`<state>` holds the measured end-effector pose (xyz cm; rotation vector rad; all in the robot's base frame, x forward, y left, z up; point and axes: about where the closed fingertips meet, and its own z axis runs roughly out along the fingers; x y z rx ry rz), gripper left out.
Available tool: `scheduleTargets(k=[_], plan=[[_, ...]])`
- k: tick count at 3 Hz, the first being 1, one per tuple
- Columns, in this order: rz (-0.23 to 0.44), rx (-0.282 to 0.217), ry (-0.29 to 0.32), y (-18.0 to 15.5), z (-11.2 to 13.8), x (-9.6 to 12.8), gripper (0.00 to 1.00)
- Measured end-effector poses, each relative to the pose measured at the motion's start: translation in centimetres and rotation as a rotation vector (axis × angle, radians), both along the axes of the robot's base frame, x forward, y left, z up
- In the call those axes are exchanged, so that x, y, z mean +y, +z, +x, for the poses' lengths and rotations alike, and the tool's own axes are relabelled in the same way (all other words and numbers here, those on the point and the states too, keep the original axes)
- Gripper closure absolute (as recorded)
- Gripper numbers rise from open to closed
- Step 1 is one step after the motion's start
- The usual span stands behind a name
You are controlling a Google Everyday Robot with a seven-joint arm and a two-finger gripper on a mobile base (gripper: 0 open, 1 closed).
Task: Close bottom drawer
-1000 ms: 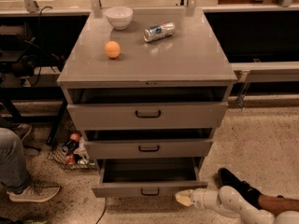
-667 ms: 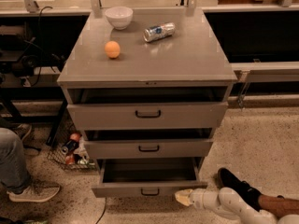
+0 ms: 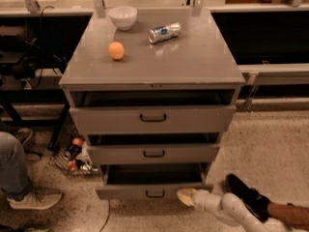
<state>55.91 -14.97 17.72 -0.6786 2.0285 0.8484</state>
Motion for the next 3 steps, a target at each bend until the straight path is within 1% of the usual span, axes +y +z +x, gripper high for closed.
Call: scheduleTargets(k=[1, 2, 3], plan=[[0.034, -0.074, -0.015, 0.7, 2.7, 0.7, 1.0], [0.047, -0.1, -0.018, 1.0, 3.6, 1.1, 1.0], [0.081, -0.161, -0.022, 1.8, 6.0, 2.2, 1.0]])
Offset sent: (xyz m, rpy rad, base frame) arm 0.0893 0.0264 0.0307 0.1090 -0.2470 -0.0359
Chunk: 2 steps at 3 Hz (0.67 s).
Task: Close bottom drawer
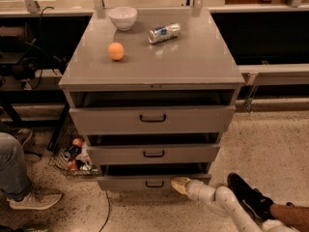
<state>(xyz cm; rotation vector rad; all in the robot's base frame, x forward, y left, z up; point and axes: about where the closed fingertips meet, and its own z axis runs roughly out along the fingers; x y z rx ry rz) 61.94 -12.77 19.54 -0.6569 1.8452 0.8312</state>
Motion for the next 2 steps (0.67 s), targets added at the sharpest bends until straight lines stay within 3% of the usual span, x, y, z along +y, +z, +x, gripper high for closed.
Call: scheduleTargets(k=[2], plan=[[0.048, -0.072, 0.0, 0.9, 2.4, 1.4, 1.0]])
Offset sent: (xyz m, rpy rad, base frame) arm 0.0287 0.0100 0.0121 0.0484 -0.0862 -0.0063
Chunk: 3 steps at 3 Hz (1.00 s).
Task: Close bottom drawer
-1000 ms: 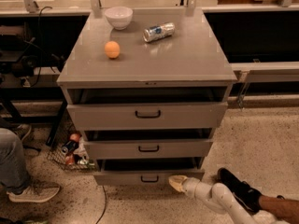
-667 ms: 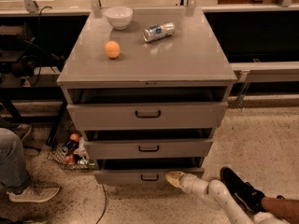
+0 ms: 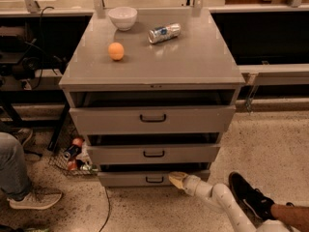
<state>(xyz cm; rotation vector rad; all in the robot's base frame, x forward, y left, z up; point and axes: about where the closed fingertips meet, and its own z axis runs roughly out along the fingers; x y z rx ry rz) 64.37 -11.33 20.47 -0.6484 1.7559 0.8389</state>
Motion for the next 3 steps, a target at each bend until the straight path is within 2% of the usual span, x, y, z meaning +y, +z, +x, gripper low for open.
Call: scheduleTargets(k=[2, 3], plan=[[0.008, -0.003, 0.003, -0.2, 0.4, 0.2, 1.0], [-0.006, 0.024, -0.017, 0.3, -1.7, -1.7, 1.0]])
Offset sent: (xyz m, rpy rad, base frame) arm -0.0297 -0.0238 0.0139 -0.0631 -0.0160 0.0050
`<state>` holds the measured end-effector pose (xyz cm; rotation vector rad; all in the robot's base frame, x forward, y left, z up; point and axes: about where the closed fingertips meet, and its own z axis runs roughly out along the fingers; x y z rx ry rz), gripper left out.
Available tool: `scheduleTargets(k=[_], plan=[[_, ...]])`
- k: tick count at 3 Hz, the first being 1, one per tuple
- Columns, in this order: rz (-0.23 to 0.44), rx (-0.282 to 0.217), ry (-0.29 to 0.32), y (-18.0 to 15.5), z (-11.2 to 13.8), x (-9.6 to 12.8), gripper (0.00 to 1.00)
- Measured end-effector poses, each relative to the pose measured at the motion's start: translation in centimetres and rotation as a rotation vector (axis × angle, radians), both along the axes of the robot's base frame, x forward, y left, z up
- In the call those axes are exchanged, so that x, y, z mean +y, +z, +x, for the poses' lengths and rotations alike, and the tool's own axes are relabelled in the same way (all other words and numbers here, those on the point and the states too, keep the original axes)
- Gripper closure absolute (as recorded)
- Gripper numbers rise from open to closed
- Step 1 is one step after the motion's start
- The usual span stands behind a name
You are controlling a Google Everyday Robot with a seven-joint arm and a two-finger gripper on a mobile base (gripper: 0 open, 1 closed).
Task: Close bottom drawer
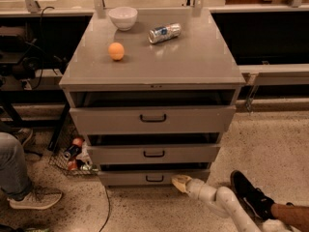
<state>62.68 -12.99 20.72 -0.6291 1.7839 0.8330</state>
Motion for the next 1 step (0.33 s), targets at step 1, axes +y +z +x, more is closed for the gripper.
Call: scheduleTargets(k=[1], plan=[[-0.011, 0.077, -0.043, 2.25, -6.42, -6.88, 1.0]])
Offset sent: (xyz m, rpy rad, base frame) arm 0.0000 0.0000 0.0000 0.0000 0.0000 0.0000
